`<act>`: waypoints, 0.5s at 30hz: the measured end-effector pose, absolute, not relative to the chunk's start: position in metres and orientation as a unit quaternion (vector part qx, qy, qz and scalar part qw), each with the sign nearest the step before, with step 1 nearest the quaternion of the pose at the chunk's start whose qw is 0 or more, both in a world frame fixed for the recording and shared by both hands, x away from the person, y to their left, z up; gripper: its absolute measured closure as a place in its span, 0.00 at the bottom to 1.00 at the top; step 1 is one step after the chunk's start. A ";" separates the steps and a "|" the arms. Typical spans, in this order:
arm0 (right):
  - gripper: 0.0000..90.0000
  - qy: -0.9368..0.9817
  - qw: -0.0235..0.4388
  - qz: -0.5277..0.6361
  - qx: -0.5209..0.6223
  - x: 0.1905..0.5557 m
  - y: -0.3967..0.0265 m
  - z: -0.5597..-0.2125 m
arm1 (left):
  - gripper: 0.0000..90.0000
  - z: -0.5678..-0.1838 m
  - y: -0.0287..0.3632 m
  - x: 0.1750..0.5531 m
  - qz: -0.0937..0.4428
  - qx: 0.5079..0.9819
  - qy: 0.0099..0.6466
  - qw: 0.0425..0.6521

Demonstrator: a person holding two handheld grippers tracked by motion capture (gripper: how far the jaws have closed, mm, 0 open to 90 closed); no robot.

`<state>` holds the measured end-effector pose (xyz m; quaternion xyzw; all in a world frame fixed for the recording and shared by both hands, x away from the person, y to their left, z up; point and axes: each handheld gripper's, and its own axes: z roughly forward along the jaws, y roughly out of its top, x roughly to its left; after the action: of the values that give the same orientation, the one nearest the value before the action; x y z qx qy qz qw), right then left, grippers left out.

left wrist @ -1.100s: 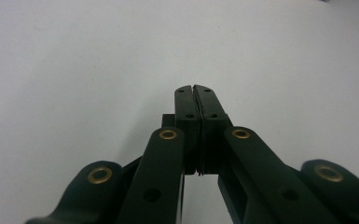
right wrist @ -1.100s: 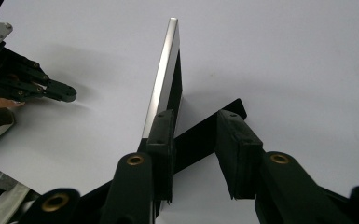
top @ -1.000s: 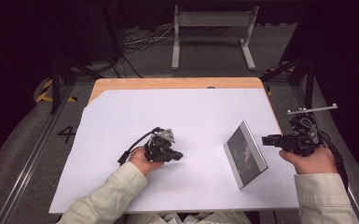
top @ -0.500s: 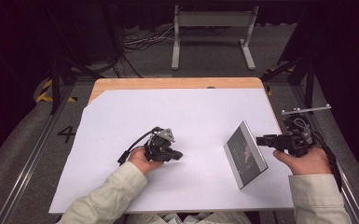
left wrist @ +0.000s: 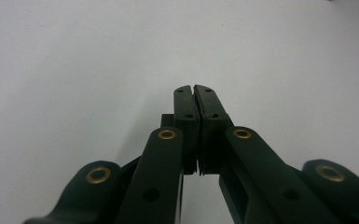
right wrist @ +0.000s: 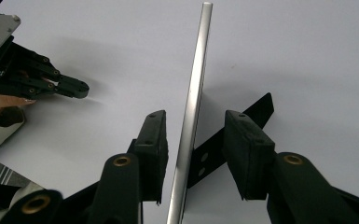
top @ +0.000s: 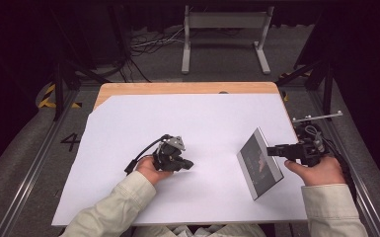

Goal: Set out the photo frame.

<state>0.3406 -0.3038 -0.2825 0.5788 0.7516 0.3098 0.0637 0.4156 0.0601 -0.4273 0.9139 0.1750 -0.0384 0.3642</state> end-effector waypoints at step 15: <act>0.65 0.755 0.051 0.296 0.583 0.349 -0.297 -0.296 | 0.98 -0.427 0.060 0.416 -0.039 0.915 0.176 0.362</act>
<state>0.3491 -0.2973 -0.2960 0.5831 0.7549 0.2959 0.0511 0.4158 0.0602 -0.4271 0.9147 0.1761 -0.0392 0.3616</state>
